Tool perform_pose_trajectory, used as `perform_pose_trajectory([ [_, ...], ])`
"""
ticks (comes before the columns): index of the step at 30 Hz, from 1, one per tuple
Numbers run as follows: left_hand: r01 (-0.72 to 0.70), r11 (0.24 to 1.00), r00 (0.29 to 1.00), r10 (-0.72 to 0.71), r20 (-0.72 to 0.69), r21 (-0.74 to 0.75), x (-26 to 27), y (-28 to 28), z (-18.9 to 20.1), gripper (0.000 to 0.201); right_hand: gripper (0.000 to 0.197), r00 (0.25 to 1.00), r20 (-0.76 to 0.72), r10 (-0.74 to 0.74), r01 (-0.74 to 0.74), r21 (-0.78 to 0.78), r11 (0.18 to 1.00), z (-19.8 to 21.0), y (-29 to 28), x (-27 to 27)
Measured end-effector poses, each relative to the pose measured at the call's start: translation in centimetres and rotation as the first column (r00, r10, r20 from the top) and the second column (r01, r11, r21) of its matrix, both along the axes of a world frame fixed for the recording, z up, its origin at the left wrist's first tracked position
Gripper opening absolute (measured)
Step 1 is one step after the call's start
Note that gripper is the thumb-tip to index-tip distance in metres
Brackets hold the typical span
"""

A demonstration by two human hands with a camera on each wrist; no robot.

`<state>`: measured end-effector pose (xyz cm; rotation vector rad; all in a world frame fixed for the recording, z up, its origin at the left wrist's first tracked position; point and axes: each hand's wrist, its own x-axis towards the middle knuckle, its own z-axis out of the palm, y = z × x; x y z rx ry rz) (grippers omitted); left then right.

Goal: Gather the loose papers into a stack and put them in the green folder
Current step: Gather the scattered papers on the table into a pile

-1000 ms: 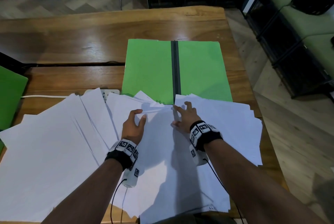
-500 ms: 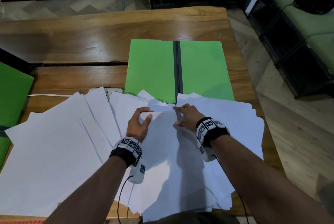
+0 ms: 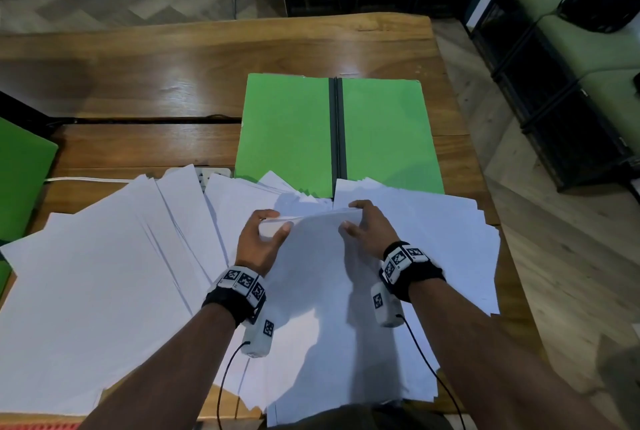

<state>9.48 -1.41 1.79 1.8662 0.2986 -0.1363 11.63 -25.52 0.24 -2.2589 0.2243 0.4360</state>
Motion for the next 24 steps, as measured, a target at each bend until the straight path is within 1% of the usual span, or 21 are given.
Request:
perform_pose_trajectory([
  [2, -0.048, 0.991, 0.993, 0.034, -0.117, -0.121, -0.8, 0.1, -0.3, 0.072, 0.036, 0.998, 0.040, -0.043, 0.041, 0.056, 0.998, 0.0, 0.0, -0.4],
  [3, -0.068, 0.986, 0.983, 0.040, -0.182, -0.152, -1.3, 0.1, -1.0, 0.086, 0.032, 0.997, 0.053, -0.055, 0.051, 0.077, 0.996, 0.0, 0.0, -0.6],
  [4, -0.064, 0.987, 0.976, 0.031, -0.216, -0.146, -1.9, 0.1, -1.7, 0.087, 0.031, 0.997, 0.059, -0.054, 0.049, 0.090, 0.995, 0.0, 0.0, -0.8],
  [5, -0.046, 0.991, 0.972, 0.016, -0.236, -0.122, -2.5, 0.2, -2.3, 0.075, 0.032, 0.997, 0.061, -0.044, 0.038, 0.096, 0.995, 0.1, 0.0, -1.0],
  [7, -0.073, 0.992, 0.961, 0.043, -0.273, -0.100, -3.2, 0.0, -2.7, 0.037, 0.038, 0.997, 0.070, -0.020, 0.012, 0.120, 0.993, 0.1, -0.3, -1.2],
  [8, -0.099, 0.989, 0.956, 0.064, -0.286, -0.110, -3.3, -0.1, -2.8, 0.024, 0.043, 0.997, 0.071, -0.030, 0.021, 0.124, 0.992, 0.0, -0.8, -1.2],
  [9, -0.114, 0.986, 0.954, 0.075, -0.289, -0.123, -3.3, -0.2, -2.8, 0.019, 0.047, 0.997, 0.064, -0.053, 0.047, 0.094, 0.994, 0.0, -1.5, -1.2],
  [10, -0.119, 0.983, 0.957, 0.075, -0.281, -0.143, -3.4, -0.3, -2.7, 0.018, 0.049, 0.995, 0.059, -0.079, 0.078, 0.019, 0.997, -0.2, -2.5, -1.0],
  [11, -0.130, 0.978, 0.957, 0.080, -0.280, -0.163, -3.4, -0.3, -2.7, 0.018, 0.051, 0.995, 0.048, -0.090, 0.094, -0.098, 0.991, -0.2, -3.8, -0.7],
  [13, -0.151, 0.969, 0.952, 0.089, -0.291, -0.196, -3.7, -0.4, -2.7, 0.022, 0.057, 0.998, -0.003, -0.057, 0.053, -0.336, 0.940, -0.3, -6.6, 0.1],
  [15, -0.138, 0.970, 0.947, 0.070, -0.313, -0.202, -4.2, -0.2, -3.1, 0.034, 0.065, 0.996, -0.077, -0.046, 0.004, -0.475, 0.880, -0.2, -8.8, 0.7],
  [17, -0.126, 0.975, 0.936, 0.056, -0.347, -0.184, -4.8, -0.1, -3.6, 0.046, 0.071, 0.983, -0.137, -0.126, 0.036, -0.523, 0.852, -0.3, -9.8, 1.1],
  [19, -0.115, 0.981, 0.933, 0.053, -0.355, -0.157, -5.1, 0.0, -3.9, 0.050, 0.072, 0.962, -0.151, -0.228, 0.108, -0.554, 0.826, -0.8, -9.7, 1.0],
  [20, -0.107, 0.982, 0.933, 0.046, -0.356, -0.153, -5.2, 0.0, -3.8, 0.051, 0.071, 0.957, -0.149, -0.250, 0.122, -0.575, 0.809, -1.1, -9.5, 1.0],
  [22, -0.106, 0.974, 0.929, 0.027, -0.368, -0.198, -5.5, 0.0, -3.6, 0.052, 0.070, 0.965, -0.139, -0.221, 0.097, -0.596, 0.797, -1.6, -9.4, 0.9],
  [24, -0.105, 0.967, 0.924, 0.008, -0.382, -0.234, -5.8, -0.1, -3.4, 0.050, 0.064, 0.983, -0.119, -0.137, 0.040, -0.594, 0.803, -1.6, -9.7, 1.0],
])
